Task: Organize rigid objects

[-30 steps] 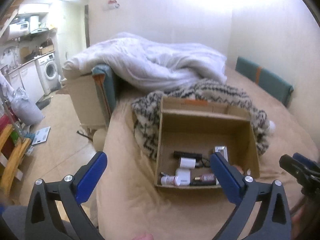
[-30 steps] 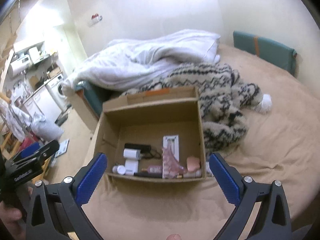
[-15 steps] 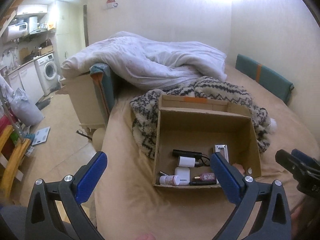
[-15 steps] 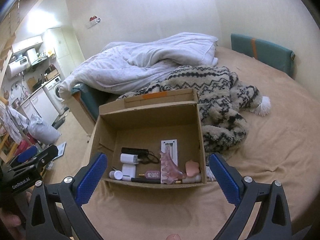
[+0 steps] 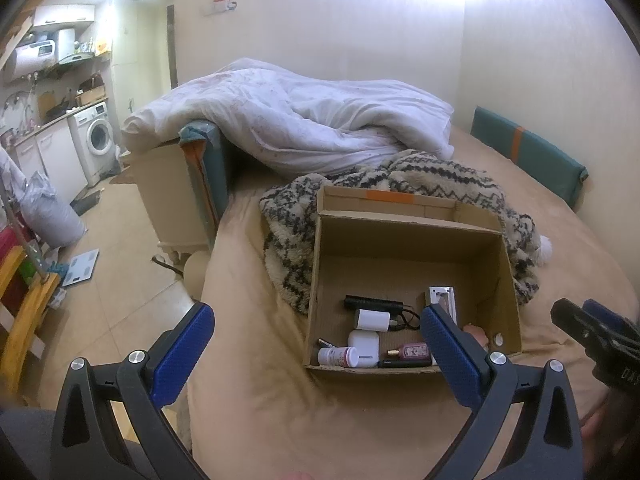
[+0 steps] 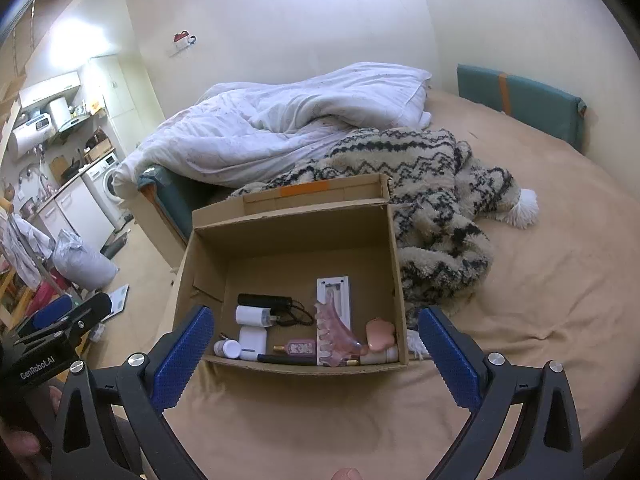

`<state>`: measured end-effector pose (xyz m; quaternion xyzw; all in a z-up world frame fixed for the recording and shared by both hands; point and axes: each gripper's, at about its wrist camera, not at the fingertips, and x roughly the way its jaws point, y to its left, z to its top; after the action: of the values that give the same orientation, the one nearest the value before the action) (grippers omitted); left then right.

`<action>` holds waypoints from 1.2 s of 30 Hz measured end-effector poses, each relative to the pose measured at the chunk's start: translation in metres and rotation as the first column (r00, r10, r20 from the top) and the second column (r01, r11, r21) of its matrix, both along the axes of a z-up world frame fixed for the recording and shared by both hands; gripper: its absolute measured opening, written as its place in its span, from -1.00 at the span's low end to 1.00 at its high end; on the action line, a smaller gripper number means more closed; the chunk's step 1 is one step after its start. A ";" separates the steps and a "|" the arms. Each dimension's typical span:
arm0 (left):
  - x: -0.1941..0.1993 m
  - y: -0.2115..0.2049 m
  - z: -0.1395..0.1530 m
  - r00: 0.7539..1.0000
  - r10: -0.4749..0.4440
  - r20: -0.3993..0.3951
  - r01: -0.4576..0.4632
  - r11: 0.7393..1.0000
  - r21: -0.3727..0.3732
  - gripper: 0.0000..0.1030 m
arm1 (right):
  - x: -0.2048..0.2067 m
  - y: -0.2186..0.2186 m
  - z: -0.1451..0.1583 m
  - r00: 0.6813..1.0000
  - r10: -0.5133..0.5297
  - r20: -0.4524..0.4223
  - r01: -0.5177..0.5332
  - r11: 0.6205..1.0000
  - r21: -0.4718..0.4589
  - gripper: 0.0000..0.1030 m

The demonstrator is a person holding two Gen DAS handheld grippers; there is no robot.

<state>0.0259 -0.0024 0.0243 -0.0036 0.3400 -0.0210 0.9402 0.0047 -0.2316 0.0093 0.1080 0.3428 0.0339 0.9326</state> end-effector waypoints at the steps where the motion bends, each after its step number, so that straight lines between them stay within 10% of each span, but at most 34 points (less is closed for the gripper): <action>1: 0.000 0.000 0.000 1.000 0.001 -0.001 -0.001 1.000 0.000 0.99 | 0.000 0.000 0.000 1.000 0.000 0.000 0.000 1.000 0.000 1.00; 36: 0.001 0.000 -0.002 1.000 0.010 -0.007 -0.010 1.000 0.000 0.99 | 0.001 -0.002 0.001 1.000 0.003 -0.001 -0.003 1.000 0.002 1.00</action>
<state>0.0265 -0.0027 0.0227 -0.0056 0.3435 -0.0164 0.9390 0.0058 -0.2336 0.0101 0.1084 0.3433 0.0357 0.9323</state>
